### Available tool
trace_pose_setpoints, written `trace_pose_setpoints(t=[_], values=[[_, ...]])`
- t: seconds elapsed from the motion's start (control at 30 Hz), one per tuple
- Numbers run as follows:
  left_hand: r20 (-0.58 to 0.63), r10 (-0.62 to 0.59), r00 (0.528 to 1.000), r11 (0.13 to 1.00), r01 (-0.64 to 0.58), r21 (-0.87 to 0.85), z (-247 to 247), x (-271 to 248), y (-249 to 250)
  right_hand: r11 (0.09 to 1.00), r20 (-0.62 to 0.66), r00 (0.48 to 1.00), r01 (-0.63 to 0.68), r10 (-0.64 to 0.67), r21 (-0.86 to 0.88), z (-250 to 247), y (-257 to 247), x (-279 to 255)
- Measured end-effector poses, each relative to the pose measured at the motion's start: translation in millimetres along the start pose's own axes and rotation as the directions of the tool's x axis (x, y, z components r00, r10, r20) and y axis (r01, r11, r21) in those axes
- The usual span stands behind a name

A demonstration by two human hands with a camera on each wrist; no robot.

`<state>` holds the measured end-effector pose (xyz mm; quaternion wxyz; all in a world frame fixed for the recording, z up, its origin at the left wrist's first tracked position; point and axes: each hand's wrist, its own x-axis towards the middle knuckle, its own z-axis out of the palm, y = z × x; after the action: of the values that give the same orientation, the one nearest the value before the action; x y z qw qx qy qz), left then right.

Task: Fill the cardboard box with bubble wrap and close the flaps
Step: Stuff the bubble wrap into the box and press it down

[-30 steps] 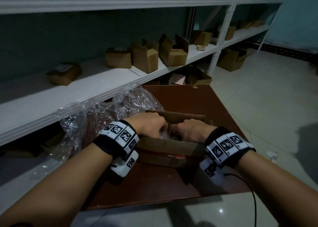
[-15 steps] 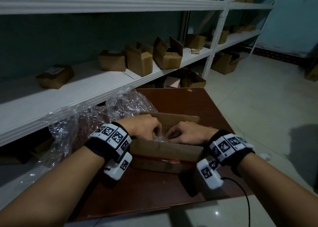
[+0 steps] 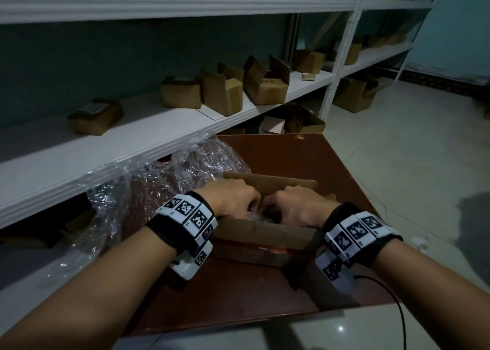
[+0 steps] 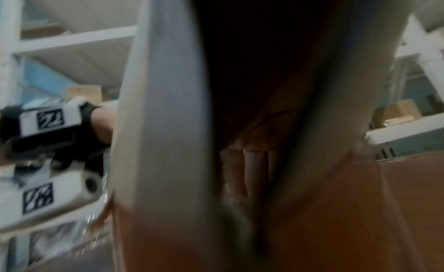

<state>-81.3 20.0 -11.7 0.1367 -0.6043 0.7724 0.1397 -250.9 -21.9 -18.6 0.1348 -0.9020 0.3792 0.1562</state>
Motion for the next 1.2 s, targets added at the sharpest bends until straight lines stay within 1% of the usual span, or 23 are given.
trace_pose_setpoints(t=[0.2,0.27,0.37,0.43,0.6,0.77,0.87,0.97,1.03,1.1,1.2], values=[[0.013,0.022,1.000,0.999,-0.022,-0.031,-1,-2,6,0.990,-0.044,0.998,0.046,-0.052,-0.133,3,1,-1],[0.014,0.014,1.000,0.999,-0.013,-0.046,-2,-2,4,0.994,-0.028,0.998,0.045,-0.048,-0.104,3,3,0],[0.044,0.010,0.999,0.996,-0.007,-0.085,-3,-1,2,0.998,0.044,0.997,0.060,-0.059,-0.012,-1,7,-1],[0.060,0.008,0.998,0.995,-0.002,-0.097,-2,-3,-1,0.998,0.078,0.995,0.056,-0.056,0.003,-2,9,-4],[0.084,0.052,0.995,0.998,-0.049,-0.038,-1,-6,-2,0.998,0.047,0.998,0.049,-0.048,-0.027,1,11,-5],[0.013,-0.008,1.000,0.999,0.009,-0.041,4,-5,2,0.998,0.005,0.998,0.068,-0.068,-0.010,6,8,-7],[-0.003,-0.014,1.000,1.000,0.014,-0.025,5,-6,3,0.997,-0.020,0.998,0.055,-0.056,-0.055,9,8,-4],[0.006,-0.050,0.999,0.999,0.050,-0.006,6,-6,1,0.997,-0.036,0.998,0.046,-0.049,-0.061,9,8,-3],[0.017,-0.048,0.999,0.999,0.048,-0.014,5,-8,2,0.997,-0.024,0.998,0.052,-0.053,-0.052,8,8,-4],[0.008,-0.019,1.000,0.999,0.019,-0.026,3,-10,2,0.997,-0.001,0.998,0.062,-0.063,-0.043,4,6,-5],[-0.001,0.034,0.999,0.991,-0.033,-0.127,-2,-13,-1,0.997,0.036,0.996,0.083,-0.083,-0.003,-1,6,-7]])
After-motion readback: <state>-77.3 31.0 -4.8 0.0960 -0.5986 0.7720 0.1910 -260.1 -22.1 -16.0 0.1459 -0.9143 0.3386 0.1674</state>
